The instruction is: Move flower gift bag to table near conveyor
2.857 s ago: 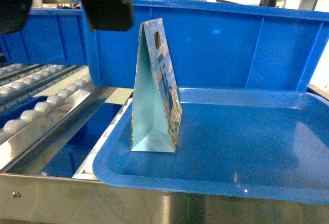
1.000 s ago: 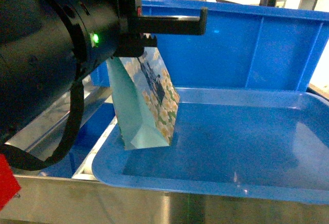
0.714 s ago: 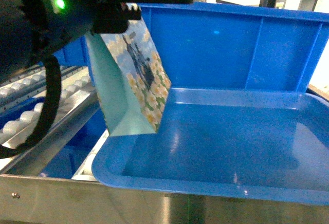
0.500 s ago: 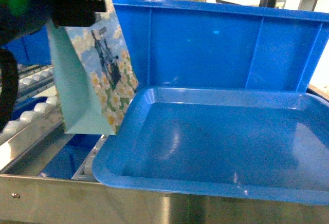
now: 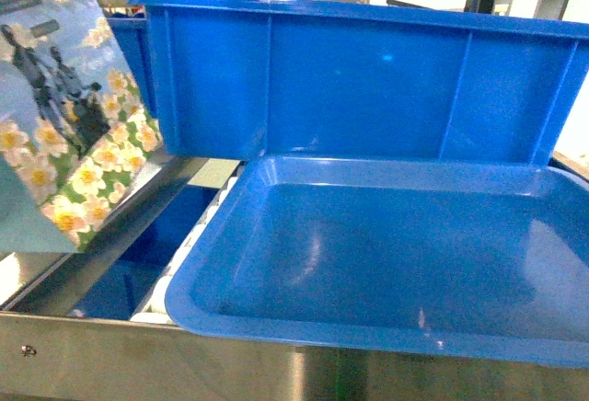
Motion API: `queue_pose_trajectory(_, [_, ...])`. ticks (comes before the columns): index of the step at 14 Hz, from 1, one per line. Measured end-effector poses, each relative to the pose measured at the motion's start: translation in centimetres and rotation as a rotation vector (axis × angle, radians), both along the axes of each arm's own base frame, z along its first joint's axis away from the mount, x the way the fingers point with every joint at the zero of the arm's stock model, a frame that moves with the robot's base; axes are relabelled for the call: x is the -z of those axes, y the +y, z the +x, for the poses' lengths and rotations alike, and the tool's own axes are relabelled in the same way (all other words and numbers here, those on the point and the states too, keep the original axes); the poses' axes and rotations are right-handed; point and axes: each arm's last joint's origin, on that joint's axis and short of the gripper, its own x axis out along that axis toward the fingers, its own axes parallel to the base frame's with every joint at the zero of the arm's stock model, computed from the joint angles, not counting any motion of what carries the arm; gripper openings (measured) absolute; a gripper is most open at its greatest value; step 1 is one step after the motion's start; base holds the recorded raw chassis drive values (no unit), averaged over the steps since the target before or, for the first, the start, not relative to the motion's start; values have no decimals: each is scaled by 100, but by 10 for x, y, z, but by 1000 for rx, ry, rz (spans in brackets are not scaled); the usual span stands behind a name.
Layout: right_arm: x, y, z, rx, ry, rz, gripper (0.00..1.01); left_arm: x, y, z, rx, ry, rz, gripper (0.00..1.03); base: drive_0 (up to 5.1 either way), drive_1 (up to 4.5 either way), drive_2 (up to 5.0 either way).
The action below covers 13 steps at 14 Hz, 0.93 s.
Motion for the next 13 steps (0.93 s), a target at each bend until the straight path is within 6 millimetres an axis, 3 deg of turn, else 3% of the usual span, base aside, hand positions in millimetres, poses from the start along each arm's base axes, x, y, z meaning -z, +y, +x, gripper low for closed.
queue_pose_trajectory(9, [0, 0, 0, 0, 0, 0, 2, 19, 53, -57, -84, 7, 59, 2, 0, 0, 0])
queue_pose_trajectory(13, [0, 0, 0, 0, 0, 0, 2, 19, 54, -57, -89, 2, 71, 2, 0, 0, 0])
